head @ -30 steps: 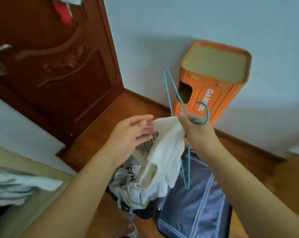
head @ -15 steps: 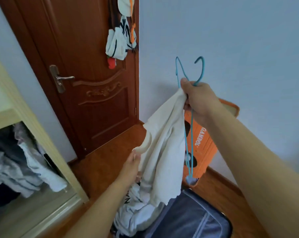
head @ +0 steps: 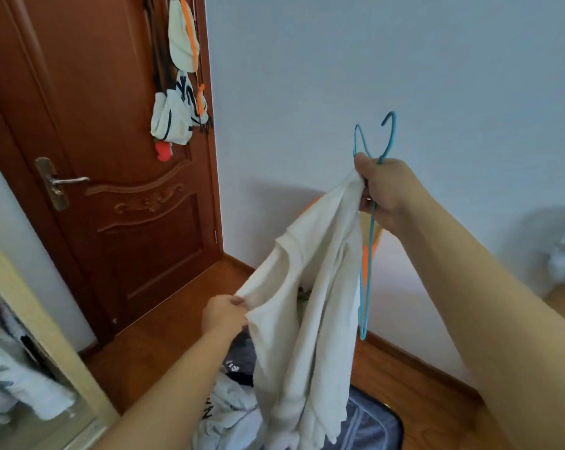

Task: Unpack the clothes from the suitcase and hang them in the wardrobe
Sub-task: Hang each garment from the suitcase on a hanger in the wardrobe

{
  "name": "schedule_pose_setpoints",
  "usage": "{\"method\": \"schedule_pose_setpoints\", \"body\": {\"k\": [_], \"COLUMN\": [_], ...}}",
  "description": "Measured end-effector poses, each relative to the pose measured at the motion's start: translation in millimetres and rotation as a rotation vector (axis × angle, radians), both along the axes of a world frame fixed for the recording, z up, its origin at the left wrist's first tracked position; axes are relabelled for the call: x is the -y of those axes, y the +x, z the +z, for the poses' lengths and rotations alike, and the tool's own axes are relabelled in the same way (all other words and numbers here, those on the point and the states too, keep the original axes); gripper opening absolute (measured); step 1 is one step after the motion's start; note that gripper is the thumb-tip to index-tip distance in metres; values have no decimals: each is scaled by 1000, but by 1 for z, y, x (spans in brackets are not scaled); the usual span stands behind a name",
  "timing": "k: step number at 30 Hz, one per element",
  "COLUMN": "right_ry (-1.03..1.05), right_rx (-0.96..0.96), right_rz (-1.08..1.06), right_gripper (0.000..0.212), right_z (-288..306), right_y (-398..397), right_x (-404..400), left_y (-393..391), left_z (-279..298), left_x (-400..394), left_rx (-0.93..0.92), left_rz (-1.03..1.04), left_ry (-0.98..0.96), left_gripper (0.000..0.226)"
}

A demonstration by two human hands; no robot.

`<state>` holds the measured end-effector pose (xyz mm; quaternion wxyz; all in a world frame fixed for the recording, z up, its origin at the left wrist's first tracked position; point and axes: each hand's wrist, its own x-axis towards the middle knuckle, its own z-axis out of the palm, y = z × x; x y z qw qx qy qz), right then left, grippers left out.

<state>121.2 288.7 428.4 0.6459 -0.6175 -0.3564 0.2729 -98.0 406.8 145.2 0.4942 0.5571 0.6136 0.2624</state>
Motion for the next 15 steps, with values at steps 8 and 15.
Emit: {"method": "schedule_pose_setpoints", "body": {"k": [8, 15], "right_ry": [-175, -282], "right_rx": [121, 112], "right_rz": [-83, -246], "right_gripper": [25, 26], "right_z": [-19, -46], "right_y": [32, 45], "right_x": [38, 64], "left_y": [-23, -62], "left_z": [113, 133], "left_x": [-61, -53], "left_rx": [67, -833], "left_rz": [322, -418], "left_ry": [436, 1083], "left_gripper": [43, 48]}}
